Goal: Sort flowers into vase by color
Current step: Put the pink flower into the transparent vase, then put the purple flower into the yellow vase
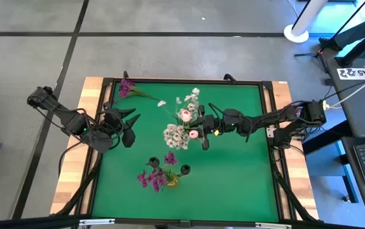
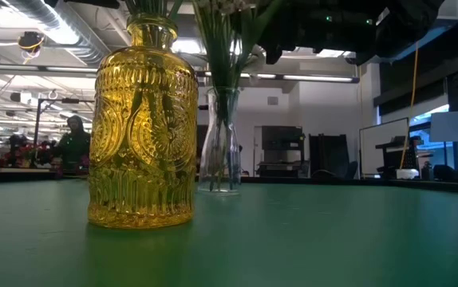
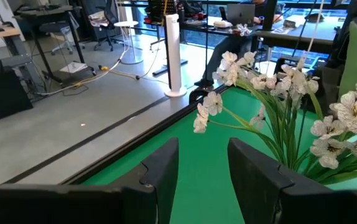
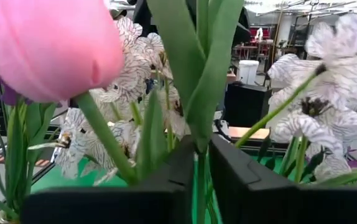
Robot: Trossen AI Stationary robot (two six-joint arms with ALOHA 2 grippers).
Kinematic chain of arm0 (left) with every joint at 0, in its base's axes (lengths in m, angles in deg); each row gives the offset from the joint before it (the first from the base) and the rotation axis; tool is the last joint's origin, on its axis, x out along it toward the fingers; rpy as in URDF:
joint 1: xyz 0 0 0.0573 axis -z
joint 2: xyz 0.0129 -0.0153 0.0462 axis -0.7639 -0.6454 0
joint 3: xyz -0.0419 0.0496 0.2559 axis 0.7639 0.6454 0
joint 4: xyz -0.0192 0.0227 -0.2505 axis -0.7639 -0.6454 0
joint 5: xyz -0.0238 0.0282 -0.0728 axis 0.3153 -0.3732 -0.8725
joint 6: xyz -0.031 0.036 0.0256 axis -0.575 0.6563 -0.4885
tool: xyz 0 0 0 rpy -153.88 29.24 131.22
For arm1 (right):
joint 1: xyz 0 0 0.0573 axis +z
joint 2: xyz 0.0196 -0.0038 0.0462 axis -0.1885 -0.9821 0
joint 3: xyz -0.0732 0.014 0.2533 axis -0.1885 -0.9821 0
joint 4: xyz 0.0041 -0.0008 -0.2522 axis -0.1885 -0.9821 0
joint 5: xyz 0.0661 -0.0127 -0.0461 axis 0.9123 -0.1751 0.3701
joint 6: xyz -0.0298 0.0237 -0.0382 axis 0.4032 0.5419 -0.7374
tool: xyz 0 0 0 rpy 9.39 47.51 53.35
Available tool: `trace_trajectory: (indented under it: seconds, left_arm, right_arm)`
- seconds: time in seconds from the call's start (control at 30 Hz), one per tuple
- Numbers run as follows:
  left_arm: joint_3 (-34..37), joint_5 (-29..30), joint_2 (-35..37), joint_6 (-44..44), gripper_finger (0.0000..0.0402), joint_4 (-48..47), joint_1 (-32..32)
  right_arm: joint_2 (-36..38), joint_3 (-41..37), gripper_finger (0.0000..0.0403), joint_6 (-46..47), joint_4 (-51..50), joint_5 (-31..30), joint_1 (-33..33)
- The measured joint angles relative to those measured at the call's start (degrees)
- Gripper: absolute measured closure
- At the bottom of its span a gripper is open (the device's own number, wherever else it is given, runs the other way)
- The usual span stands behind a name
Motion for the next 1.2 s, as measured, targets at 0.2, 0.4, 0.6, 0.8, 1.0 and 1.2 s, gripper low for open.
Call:
trace_trajectory:
  seconds: [0.2, 0.4, 0.6, 0.8, 1.0, 1.2]
  left_arm:
    - [0.0, 0.0, 0.0, 0.0, 0.0267, 0.0, 0.0]
    - [0.0, 0.4, 0.0, 0.0, 0.0267, 0.0, 0.0]
    - [-1.7, -0.7, 2.1, 1.8, 0.0255, -0.6, 0.0]
    - [-3.0, -5.0, 5.4, 3.4, 0.0245, -1.0, -1.1]
    - [-3.0, -12.2, 7.2, 1.7, 0.0237, -6.9, -7.9]
    - [-3.0, -21.1, 7.0, 1.8, 0.0236, -11.9, -19.6]
  right_arm:
    - [0.0, 2.3, 0.0254, 0.3, -2.4, 0.1, 0.0]
    - [1.6, 9.2, 0.0147, -0.3, -18.7, 0.1, 0.0]
    - [4.4, 19.3, 0.008, -2.6, -41.8, 0.1, 1.1]
    - [6.8, 27.0, 0.0064, -6.5, -58.5, -4.3, 3.7]
    - [10.9, 29.0, 0.0072, -7.2, -64.8, -7.9, 3.7]
    - [15.7, 29.0, 0.0072, -7.5, -67.9, -11.6, 3.8]
